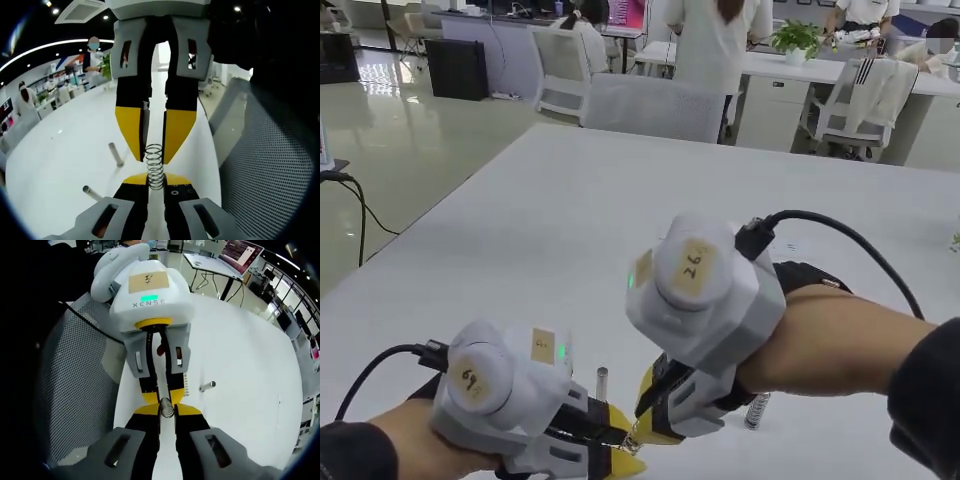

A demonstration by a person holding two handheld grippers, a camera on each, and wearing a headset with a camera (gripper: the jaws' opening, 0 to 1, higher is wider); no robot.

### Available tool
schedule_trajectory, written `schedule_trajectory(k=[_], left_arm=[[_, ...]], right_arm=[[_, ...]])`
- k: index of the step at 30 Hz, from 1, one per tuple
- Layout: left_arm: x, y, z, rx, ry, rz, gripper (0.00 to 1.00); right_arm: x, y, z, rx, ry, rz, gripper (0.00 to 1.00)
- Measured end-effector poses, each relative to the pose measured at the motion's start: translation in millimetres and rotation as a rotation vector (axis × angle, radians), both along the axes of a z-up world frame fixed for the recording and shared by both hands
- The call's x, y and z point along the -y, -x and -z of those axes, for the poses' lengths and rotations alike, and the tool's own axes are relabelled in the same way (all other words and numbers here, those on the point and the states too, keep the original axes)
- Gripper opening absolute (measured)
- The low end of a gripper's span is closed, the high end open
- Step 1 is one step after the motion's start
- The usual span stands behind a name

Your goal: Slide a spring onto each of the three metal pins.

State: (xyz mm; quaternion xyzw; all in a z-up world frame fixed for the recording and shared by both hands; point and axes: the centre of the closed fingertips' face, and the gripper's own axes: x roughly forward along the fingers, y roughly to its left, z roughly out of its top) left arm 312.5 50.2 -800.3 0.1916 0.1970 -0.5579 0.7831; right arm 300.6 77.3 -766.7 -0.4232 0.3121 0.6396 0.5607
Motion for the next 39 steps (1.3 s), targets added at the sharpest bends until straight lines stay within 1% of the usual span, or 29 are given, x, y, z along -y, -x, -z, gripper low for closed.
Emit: schedule_trajectory(k=[5,9,14,19,22,26,28,31,36,39], left_arm=[[0.2,0.5,0.0,0.001,-0.001,0.003,0.03],[0.7,2.8,1.3,-0.004,-0.006,0.008,0.03],[1.3,2.5,-1.5,-0.001,0.006,0.007,0.03],[2.0,2.9,-2.6,0.002,0.01,0.009,0.03],[3.0,2.5,-5.5,0.006,0.021,0.01,0.03],[4.3,2.4,-8.8,0.01,0.034,0.009,0.03],[4.1,2.4,-9.0,0.009,0.032,0.009,0.03],[3.6,1.9,-9.5,0.004,0.045,0.003,0.03],[4.0,1.2,-9.1,0.007,0.046,0.001,0.03],[3.3,0.3,-9.6,0.002,0.051,-0.005,0.04]], right_arm=[[0.3,1.2,0.5,0.0,0.001,-0.007,0.08],[1.7,3.7,3.0,-0.008,0.007,-0.018,0.09],[3.2,4.7,8.1,-0.016,0.016,-0.015,0.11],[2.7,4.6,10.6,-0.026,0.014,-0.008,0.1],[3.8,3.5,13.3,-0.03,0.017,-0.002,0.1],[3.6,3.0,13.6,-0.031,0.013,0.001,0.09],[3.6,2.9,13.3,-0.036,0.013,0.005,0.09],[3.4,2.6,12.7,-0.038,0.009,0.008,0.09],[3.5,1.9,13.0,-0.033,0.013,0.007,0.08],[3.3,0.6,12.7,-0.037,0.012,0.012,0.08]])
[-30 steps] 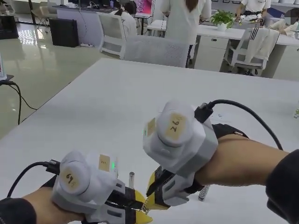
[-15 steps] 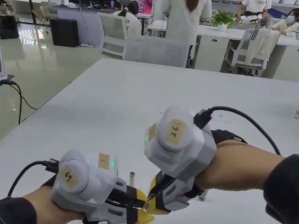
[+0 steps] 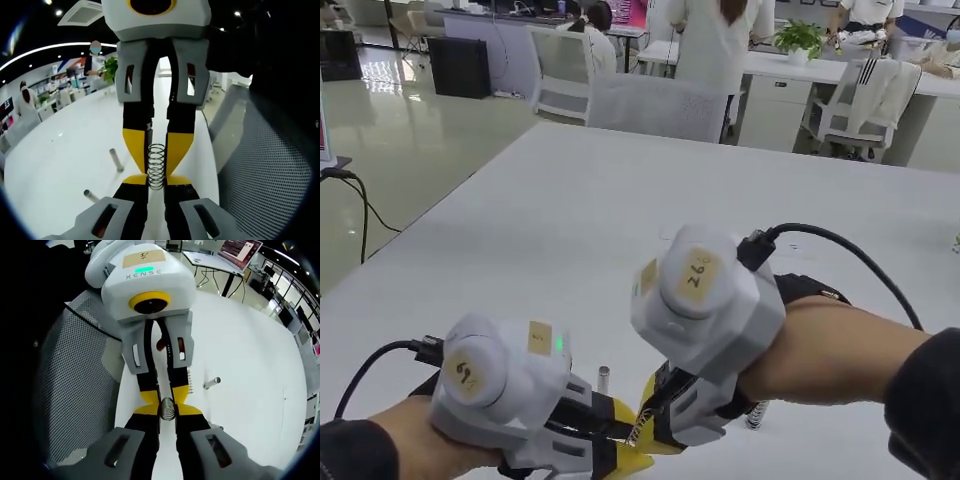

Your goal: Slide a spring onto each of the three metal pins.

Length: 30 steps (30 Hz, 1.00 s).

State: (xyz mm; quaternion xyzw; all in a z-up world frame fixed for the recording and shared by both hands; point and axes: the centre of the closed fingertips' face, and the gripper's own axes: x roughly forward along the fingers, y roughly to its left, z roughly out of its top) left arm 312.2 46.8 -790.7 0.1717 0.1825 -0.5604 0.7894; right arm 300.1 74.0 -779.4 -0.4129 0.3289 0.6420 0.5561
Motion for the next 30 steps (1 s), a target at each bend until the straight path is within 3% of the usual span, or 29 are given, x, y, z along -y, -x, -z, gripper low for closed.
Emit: schedule_trajectory(k=[6,13,24,30], left_arm=[[-3.7,-1.2,1.4,-0.01,0.0,-0.016,0.09],[-16.3,-3.3,1.1,-0.049,0.027,-0.067,0.2],[-35.0,1.3,7.5,-0.089,0.048,-0.128,0.28],[-43.1,0.7,5.1,-0.092,0.077,-0.171,0.32]], right_arm=[[4.4,-3.7,0.3,0.005,0.014,0.009,0.08],[12.9,-9.2,0.1,0.018,0.032,0.023,0.08],[25.9,-18.8,-0.7,0.03,0.051,0.052,0.08],[31.2,-26.8,-4.9,0.037,0.052,0.07,0.08]])
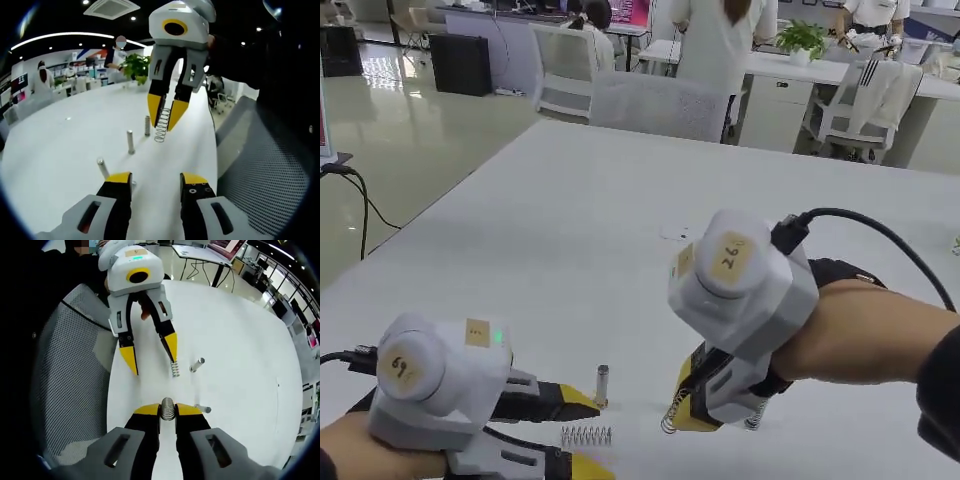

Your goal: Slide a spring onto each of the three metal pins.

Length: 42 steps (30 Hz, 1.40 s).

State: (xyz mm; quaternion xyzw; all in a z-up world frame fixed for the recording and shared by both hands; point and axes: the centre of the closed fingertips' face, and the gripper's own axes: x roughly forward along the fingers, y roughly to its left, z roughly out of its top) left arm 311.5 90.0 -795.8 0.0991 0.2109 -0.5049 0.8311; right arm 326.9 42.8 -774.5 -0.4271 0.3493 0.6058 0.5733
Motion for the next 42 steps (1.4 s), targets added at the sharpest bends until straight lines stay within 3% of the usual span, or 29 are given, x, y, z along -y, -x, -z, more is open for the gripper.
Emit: schedule_trajectory(k=[10,18,32,42], left_arm=[[-8.6,2.4,-3.9,-0.001,0.041,-0.06,0.36],[-7.5,2.4,-6.5,0.001,0.069,-0.091,0.38],[-5.5,3.0,-4.2,0.001,0.07,-0.102,0.4],[-7.2,2.2,-3.7,0.002,0.07,-0.112,0.41]], right_arm=[[15.2,-20.5,-10.6,0.026,0.004,0.047,0.08],[19.5,-30.4,-13.5,0.041,0.012,0.062,0.08],[20.6,-56.6,-5.3,0.081,0.054,0.082,0.08],[13.1,-64.6,5.7,0.073,0.07,0.073,0.08]])
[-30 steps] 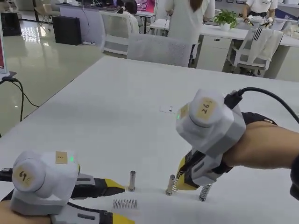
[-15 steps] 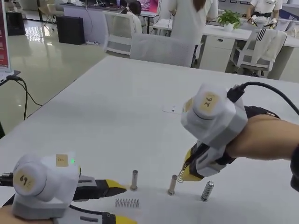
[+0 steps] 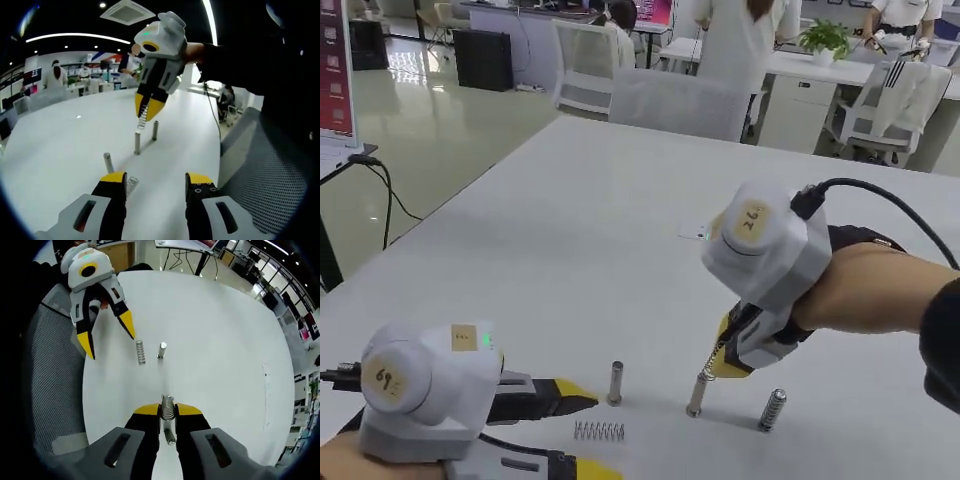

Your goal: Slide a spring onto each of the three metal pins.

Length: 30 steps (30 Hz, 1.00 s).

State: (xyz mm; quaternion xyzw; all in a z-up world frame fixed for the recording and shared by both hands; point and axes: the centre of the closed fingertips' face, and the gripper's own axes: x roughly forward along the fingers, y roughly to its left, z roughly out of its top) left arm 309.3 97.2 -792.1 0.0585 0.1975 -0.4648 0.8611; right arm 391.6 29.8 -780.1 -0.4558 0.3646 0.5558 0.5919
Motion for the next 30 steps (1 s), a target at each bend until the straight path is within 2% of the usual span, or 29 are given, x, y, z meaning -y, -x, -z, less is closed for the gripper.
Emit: schedule_trajectory(k=[23,30], left_arm=[[-0.5,0.1,-0.1,0.004,-0.003,-0.002,0.4],[-0.3,0.5,1.0,0.0,-0.007,0.0,0.39]], right_arm=[[-3.0,-4.4,16.4,-0.033,0.04,-0.004,0.08],[-3.8,-5.8,26.2,-0.05,0.05,0.004,0.08]])
